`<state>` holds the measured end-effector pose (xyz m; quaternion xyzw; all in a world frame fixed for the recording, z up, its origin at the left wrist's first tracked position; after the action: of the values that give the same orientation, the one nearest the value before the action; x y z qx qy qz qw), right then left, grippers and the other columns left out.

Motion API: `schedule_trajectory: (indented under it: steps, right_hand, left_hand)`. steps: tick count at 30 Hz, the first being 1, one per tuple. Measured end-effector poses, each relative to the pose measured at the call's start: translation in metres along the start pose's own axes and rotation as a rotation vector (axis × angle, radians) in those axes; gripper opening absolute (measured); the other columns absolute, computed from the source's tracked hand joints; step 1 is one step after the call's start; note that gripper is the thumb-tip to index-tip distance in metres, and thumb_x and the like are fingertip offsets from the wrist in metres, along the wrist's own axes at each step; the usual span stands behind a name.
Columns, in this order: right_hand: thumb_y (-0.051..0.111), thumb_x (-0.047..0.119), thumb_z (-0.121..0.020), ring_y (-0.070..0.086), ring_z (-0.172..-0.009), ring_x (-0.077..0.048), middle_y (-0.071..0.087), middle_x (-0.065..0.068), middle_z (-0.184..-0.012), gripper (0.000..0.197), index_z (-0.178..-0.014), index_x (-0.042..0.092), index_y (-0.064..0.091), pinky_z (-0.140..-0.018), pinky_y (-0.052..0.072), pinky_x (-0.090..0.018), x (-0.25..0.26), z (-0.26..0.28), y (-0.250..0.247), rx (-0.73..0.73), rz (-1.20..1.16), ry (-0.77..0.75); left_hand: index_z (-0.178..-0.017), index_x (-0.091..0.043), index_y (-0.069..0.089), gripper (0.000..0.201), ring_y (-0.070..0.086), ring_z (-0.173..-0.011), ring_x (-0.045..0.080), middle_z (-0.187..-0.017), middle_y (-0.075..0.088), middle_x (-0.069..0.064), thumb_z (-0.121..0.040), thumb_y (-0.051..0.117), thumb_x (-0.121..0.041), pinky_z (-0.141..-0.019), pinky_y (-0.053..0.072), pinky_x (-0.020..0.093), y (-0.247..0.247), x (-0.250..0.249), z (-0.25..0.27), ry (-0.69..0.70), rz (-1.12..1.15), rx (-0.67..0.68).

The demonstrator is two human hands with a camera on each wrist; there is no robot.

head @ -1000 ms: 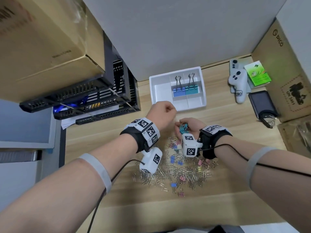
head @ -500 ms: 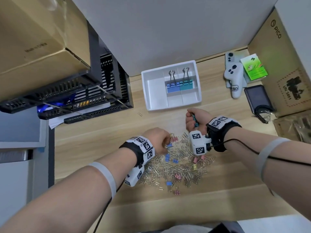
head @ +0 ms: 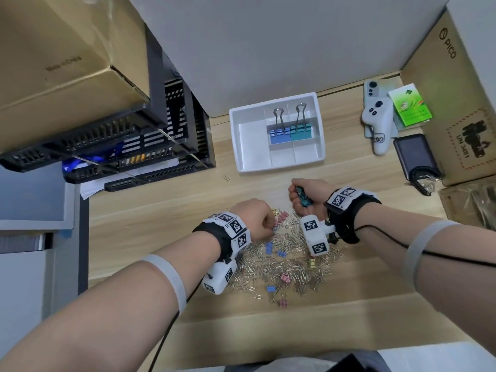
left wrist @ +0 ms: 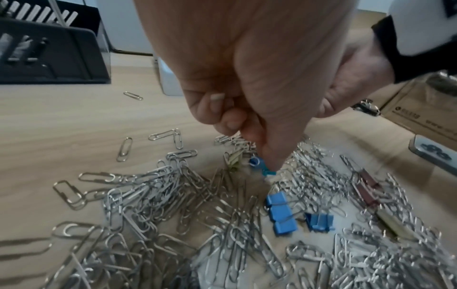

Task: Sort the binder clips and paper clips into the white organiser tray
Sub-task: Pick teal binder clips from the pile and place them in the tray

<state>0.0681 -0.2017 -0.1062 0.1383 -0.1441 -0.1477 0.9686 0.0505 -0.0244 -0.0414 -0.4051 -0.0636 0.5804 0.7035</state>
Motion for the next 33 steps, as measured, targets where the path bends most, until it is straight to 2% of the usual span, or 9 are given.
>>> schedule_trajectory:
  steps: [2, 5, 9, 13, 18, 22, 25, 30, 33]
  right_hand:
    - [0.052, 0.032, -0.099, 0.049, -0.042, -0.012, 0.052, -0.004, -0.064, 0.031, -0.077, 0.011, 0.057, -0.038, 0.045, -0.019, -0.003, 0.001, 0.005, -0.003, 0.055, 0.004]
    - [0.053, 0.028, -0.099, 0.058, -0.047, -0.016, 0.059, -0.01, -0.066, 0.026, -0.086, 0.006, 0.059, -0.04, 0.05, -0.022, -0.006, 0.009, 0.015, 0.048, 0.103, 0.054]
    - [0.054, 0.027, -0.099, 0.065, -0.06, -0.021, 0.063, -0.016, -0.081, 0.028, -0.108, 0.0, 0.056, -0.046, 0.056, -0.026, -0.002, 0.018, 0.029, 0.188, 0.04, 0.109]
    - [0.056, 0.03, -0.098, 0.064, -0.056, -0.018, 0.061, -0.011, -0.077, 0.03, -0.093, 0.002, 0.062, -0.048, 0.056, -0.022, 0.011, 0.029, 0.042, 0.275, 0.002, 0.046]
    - [0.057, 0.027, -0.096, 0.059, -0.051, -0.013, 0.061, -0.007, -0.066, 0.023, -0.083, 0.009, 0.058, -0.047, 0.05, -0.016, 0.035, 0.033, 0.046, 0.208, -0.035, -0.084]
    - [0.062, 0.02, -0.094, 0.059, -0.055, -0.012, 0.062, -0.007, -0.074, 0.015, -0.086, 0.008, 0.057, -0.047, 0.051, -0.015, 0.051, 0.032, 0.048, 0.182, -0.083, -0.111]
    - [0.059, 0.017, -0.096, 0.057, -0.059, -0.011, 0.061, -0.007, -0.076, 0.012, -0.09, 0.007, 0.057, -0.048, 0.051, -0.015, 0.066, 0.033, 0.05, 0.208, -0.12, -0.158]
    - [0.048, 0.034, -0.1, 0.054, -0.049, -0.013, 0.059, -0.008, -0.071, 0.034, -0.079, 0.01, 0.058, -0.041, 0.045, -0.017, 0.117, 0.051, 0.05, 0.177, -0.145, -0.26]
    - [0.036, 0.03, -0.102, 0.052, -0.053, -0.017, 0.056, -0.012, -0.076, 0.038, -0.08, 0.006, 0.056, -0.039, 0.044, -0.019, 0.154, 0.063, 0.051, 0.153, -0.22, -0.276]
  left_hand:
    - [-0.074, -0.022, 0.073, 0.016, 0.056, -0.055, 0.005, -0.062, 0.063, -0.01, -0.082, 0.074, -0.037, -0.056, 0.052, 0.026, -0.011, 0.002, 0.003, -0.002, 0.13, -0.043]
    - [-0.083, -0.018, 0.077, 0.012, 0.054, -0.054, 0.008, -0.059, 0.062, -0.008, -0.081, 0.075, -0.03, -0.065, 0.058, 0.037, -0.029, 0.005, 0.003, -0.016, 0.288, -0.172]
    - [-0.088, -0.022, 0.077, 0.009, 0.055, -0.055, 0.01, -0.059, 0.061, -0.007, -0.082, 0.073, -0.029, -0.068, 0.059, 0.039, -0.05, 0.005, -0.004, -0.008, 0.255, -0.296]
    - [-0.091, -0.028, 0.077, 0.011, 0.052, -0.057, 0.008, -0.06, 0.055, -0.012, -0.082, 0.07, -0.029, -0.06, 0.05, 0.028, -0.062, 0.004, -0.009, -0.026, 0.166, -0.406]
    - [-0.098, -0.027, 0.073, 0.02, 0.053, -0.061, 0.009, -0.061, 0.053, -0.011, -0.083, 0.07, -0.04, -0.057, 0.04, 0.024, -0.08, 0.013, -0.01, -0.032, 0.154, -0.54]
    - [-0.105, -0.024, 0.069, 0.028, 0.054, -0.063, 0.011, -0.062, 0.053, -0.009, -0.083, 0.07, -0.041, -0.064, 0.05, 0.03, -0.092, 0.025, -0.013, -0.05, 0.202, -0.558]
    - [-0.114, -0.024, 0.06, 0.034, 0.059, -0.071, 0.013, -0.072, 0.058, -0.008, -0.084, 0.064, -0.04, -0.07, 0.053, 0.032, -0.094, 0.033, -0.018, -0.122, 0.183, -0.536]
    - [-0.122, -0.017, 0.054, 0.04, 0.059, -0.082, 0.018, -0.092, 0.058, -0.001, -0.086, 0.06, -0.031, -0.076, 0.052, 0.032, -0.094, 0.047, -0.023, -0.216, 0.135, -0.432]
    - [-0.126, -0.015, 0.051, 0.044, 0.06, -0.09, 0.02, -0.108, 0.06, 0.005, -0.087, 0.061, -0.031, -0.08, 0.051, 0.031, -0.097, 0.051, -0.024, -0.243, 0.108, -0.372]
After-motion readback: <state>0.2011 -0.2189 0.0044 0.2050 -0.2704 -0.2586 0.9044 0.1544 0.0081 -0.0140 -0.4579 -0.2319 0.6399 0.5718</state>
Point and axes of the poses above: each hand's wrist, its own z-axis away from the middle knuckle, its own y-axis out of the palm, x = y × z, the point moved 1 cm from there along -z, towards the middle knuckle
